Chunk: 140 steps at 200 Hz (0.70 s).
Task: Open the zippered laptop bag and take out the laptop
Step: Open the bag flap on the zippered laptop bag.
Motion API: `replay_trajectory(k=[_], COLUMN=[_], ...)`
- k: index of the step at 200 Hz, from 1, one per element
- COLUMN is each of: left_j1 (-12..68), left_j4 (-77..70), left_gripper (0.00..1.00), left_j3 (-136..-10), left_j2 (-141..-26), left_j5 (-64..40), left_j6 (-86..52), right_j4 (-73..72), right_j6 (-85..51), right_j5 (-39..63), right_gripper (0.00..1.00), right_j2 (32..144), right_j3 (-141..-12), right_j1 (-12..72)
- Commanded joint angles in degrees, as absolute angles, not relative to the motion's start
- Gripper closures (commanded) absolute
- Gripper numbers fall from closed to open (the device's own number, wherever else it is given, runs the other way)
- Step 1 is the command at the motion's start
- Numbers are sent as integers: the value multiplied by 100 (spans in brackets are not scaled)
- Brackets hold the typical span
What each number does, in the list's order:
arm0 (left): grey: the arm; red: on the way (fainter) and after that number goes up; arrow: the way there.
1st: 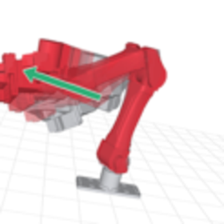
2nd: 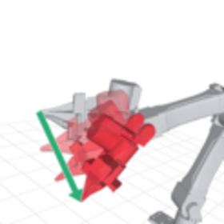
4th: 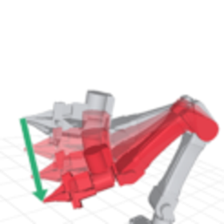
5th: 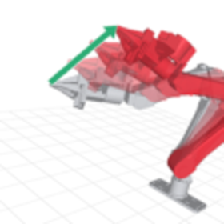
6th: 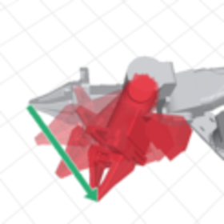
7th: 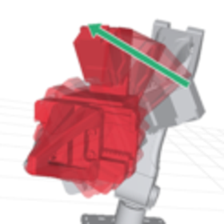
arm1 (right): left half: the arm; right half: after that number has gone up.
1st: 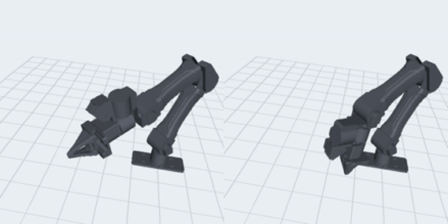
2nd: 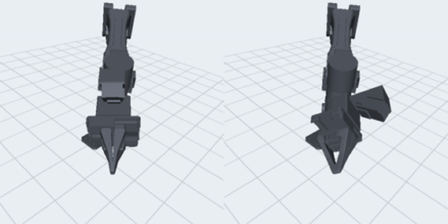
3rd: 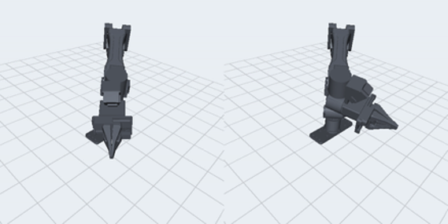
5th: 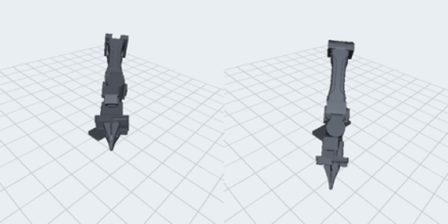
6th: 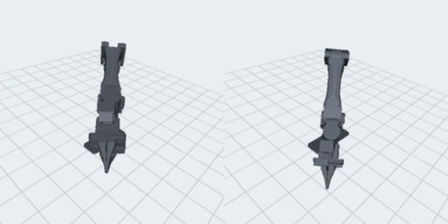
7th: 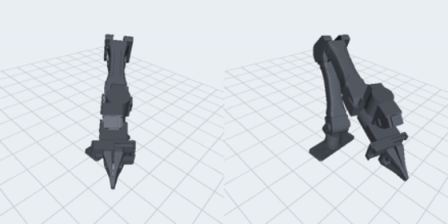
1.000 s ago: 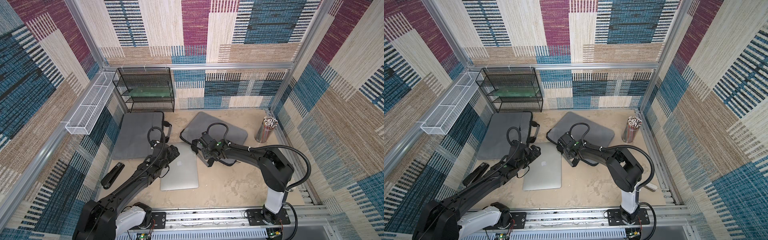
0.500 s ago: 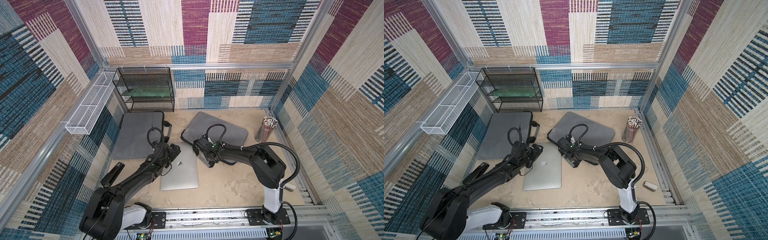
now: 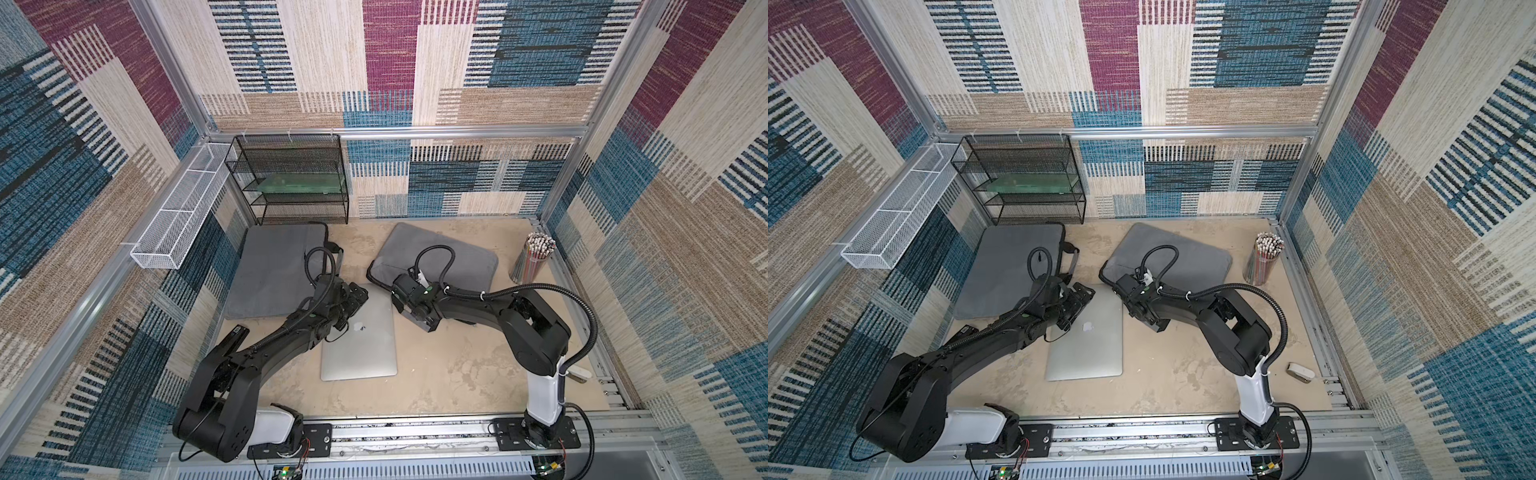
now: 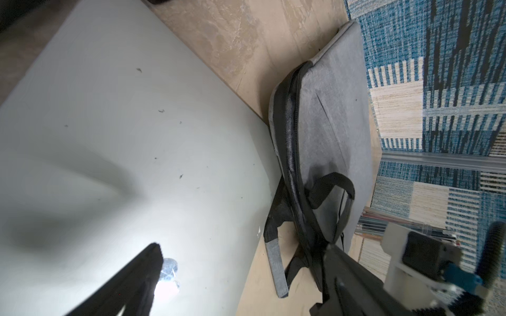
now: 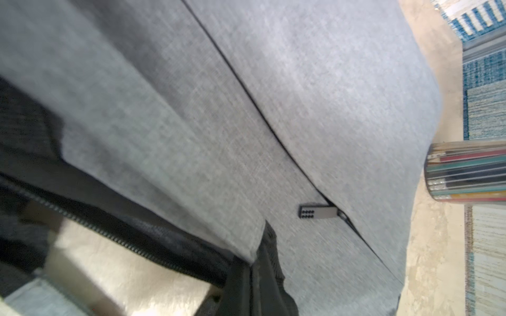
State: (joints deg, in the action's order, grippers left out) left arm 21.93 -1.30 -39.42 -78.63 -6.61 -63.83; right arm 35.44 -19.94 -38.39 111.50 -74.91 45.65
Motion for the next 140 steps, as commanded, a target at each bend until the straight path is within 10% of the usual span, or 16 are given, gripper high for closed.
replay_trajectory(k=[1, 140], left_j1=[2197, 3062], left_j4=[-86, -3157], left_gripper=[6, 1], left_j3=[-4070, -5385], left_j2=[-7990, -10261], left_j5=[-1016, -2048], left_j6=[-6057, -6589], right_j4=[3376, 2443], right_j6=[-2122, -1907], right_j5=[-4057, -1664], right_gripper=[100, 100], right_j2=[10961, 9286], right_j3=[-7534, -6857], right_j1=[4511, 3725])
